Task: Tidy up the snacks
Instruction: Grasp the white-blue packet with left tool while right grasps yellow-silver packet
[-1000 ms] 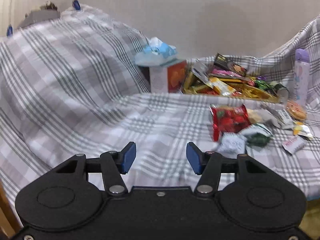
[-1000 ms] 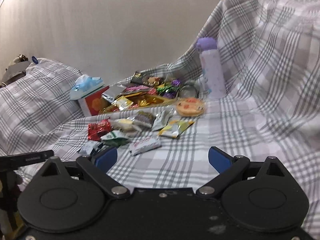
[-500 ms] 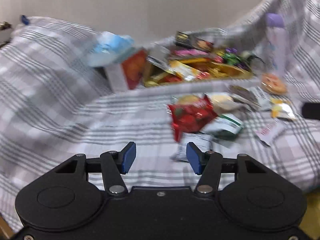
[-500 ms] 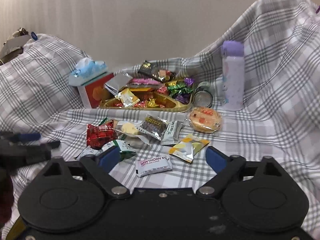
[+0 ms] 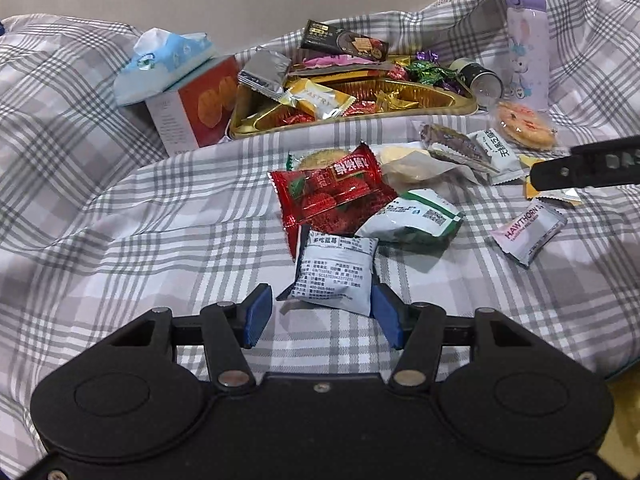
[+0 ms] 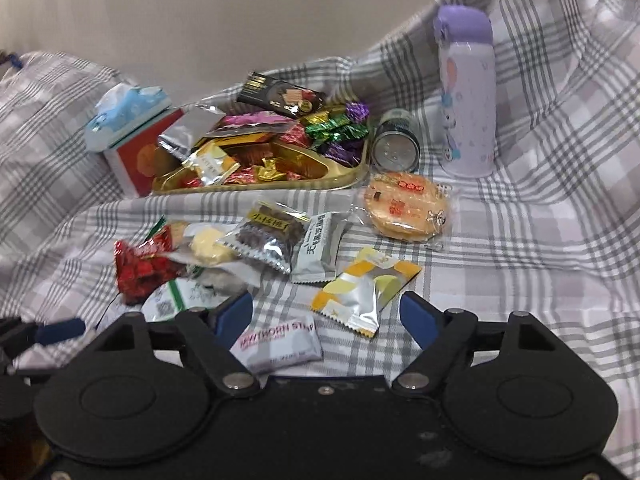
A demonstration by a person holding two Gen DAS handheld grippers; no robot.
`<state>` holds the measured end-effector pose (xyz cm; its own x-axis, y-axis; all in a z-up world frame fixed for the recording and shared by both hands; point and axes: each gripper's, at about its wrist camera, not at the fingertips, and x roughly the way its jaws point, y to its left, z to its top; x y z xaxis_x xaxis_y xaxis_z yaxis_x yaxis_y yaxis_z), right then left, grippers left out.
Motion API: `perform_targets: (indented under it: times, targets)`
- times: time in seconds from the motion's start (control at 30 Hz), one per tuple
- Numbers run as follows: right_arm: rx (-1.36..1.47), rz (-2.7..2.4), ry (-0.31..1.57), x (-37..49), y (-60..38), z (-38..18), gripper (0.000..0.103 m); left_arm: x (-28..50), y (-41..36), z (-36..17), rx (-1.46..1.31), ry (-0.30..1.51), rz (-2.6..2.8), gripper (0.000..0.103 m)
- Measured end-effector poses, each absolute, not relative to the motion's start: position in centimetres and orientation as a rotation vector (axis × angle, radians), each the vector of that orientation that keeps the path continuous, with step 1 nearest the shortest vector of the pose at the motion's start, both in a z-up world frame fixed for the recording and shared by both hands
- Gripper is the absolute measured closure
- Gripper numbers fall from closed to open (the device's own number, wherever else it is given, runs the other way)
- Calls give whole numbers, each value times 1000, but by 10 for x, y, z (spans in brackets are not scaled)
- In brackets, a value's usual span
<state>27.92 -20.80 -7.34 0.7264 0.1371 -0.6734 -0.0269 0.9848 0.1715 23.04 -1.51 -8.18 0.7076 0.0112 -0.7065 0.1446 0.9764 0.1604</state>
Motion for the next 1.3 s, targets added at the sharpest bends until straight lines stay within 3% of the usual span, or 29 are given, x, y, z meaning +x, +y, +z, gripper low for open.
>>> perform_targets:
  times: [0.2, 0.7, 0.8, 0.97, 1.3]
  targets:
    - [199, 32, 834, 306, -209, -90, 28, 239, -19, -85, 219, 784, -79, 40]
    - [163, -16, 848, 332, -201, -98, 26, 253, -22, -86, 221, 797, -80, 37]
    - [135, -15, 842, 330, -201, -98, 33, 256, -20, -86, 204, 807, -78, 35]
    - [101, -5, 837, 323, -208, -97, 55, 264, -10, -86, 130, 845, -88, 29]
    - [84, -13, 870, 295, -219, -91, 56, 268, -3, -88, 115, 849, -103, 22]
